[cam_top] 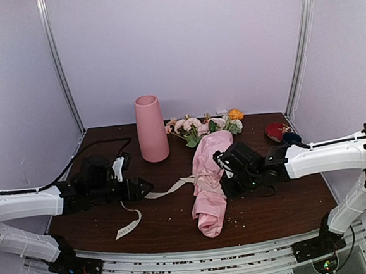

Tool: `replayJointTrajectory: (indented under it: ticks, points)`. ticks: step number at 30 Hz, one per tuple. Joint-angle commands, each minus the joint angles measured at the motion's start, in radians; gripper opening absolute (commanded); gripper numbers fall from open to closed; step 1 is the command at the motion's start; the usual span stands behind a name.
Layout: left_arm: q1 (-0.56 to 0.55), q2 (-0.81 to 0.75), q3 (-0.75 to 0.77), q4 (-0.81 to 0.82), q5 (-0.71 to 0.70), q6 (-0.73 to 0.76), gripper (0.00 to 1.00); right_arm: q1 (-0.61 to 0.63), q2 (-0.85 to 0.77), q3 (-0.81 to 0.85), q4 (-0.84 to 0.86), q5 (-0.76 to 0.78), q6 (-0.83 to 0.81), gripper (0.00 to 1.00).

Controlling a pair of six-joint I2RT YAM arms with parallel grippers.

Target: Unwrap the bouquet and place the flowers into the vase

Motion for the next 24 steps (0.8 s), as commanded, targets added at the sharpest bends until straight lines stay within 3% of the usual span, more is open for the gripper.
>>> replayJointTrajectory:
  ticks: [1,6,9,12,14,17,21,24]
  points:
    - [0.001,0.001,-0.011,0.023,-0.007,-0.012,0.79,0.005,-0.144,-0.008,0.008,0.057,0.009,0.0]
    - [-0.001,0.004,-0.005,0.032,-0.01,-0.008,0.78,0.006,-0.403,-0.136,0.122,0.004,-0.022,0.0]
    - [-0.001,0.014,-0.007,0.037,-0.014,-0.006,0.78,0.007,-0.398,-0.15,0.065,-0.211,-0.078,0.02]
    - [-0.001,0.038,-0.002,0.044,-0.011,-0.003,0.78,0.042,-0.302,-0.132,-0.039,-0.386,-0.117,0.34]
    - [-0.001,0.06,0.008,0.046,-0.009,0.0,0.79,0.098,-0.258,-0.114,-0.088,-0.362,-0.139,0.54]
    - [-0.001,0.076,0.024,0.047,-0.005,0.001,0.79,0.129,-0.203,-0.048,-0.139,-0.212,-0.154,0.67]
    - [-0.001,0.071,0.028,0.042,-0.013,0.006,0.8,0.111,-0.148,0.055,-0.129,0.049,-0.154,0.71]
    - [-0.001,0.067,0.031,0.031,-0.018,0.009,0.8,0.055,-0.055,0.142,-0.123,0.153,-0.16,0.65]
